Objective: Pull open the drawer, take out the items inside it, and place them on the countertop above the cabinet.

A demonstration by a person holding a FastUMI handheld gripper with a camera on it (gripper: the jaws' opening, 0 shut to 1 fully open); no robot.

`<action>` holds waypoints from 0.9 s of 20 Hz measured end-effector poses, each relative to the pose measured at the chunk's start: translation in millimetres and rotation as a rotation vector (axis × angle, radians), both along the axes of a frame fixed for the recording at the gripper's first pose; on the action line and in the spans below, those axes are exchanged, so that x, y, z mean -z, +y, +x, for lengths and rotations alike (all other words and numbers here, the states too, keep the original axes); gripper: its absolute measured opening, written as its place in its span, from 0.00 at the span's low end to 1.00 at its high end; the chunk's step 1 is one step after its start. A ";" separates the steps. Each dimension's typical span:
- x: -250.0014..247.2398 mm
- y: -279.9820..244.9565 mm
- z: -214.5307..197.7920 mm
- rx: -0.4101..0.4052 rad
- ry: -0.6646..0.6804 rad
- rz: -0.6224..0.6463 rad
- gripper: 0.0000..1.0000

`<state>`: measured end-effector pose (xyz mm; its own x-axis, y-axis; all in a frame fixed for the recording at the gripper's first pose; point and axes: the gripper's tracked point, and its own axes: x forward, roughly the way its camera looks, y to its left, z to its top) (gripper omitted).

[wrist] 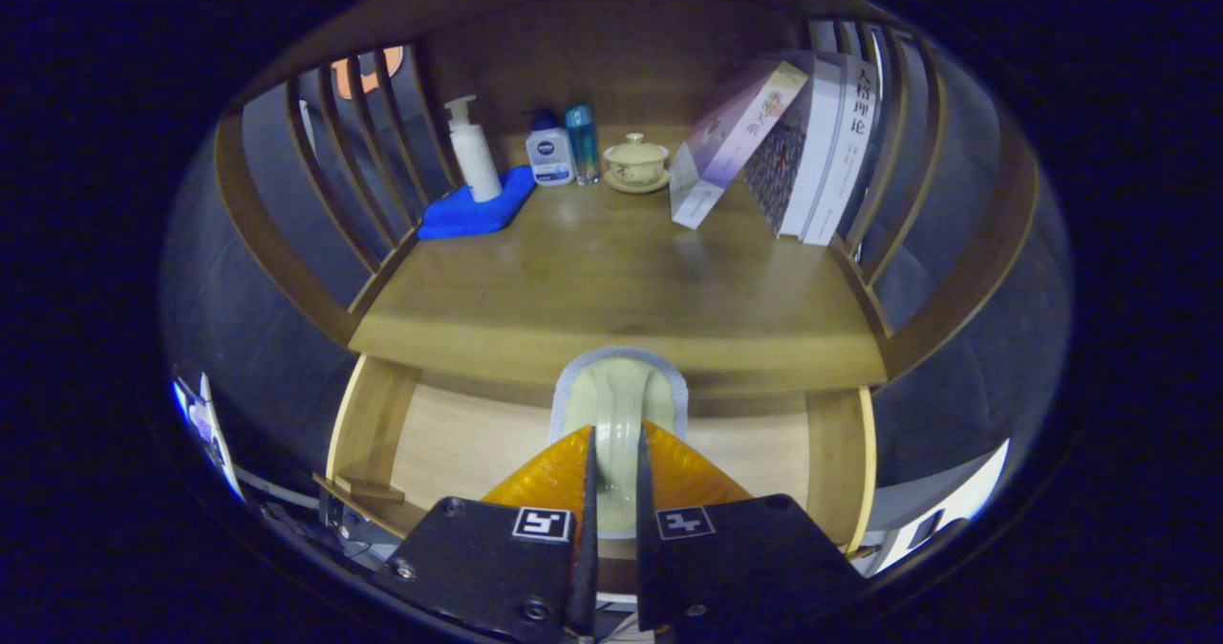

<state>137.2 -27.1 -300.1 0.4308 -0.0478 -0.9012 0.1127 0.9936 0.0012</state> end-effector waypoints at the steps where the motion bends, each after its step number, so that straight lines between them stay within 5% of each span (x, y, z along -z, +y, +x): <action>1: -0.8 -2.9 7.5 0.000 -0.007 -0.020 0.19; 18: 21.9 7.4 131.4 0.065 0.045 -0.011 0.19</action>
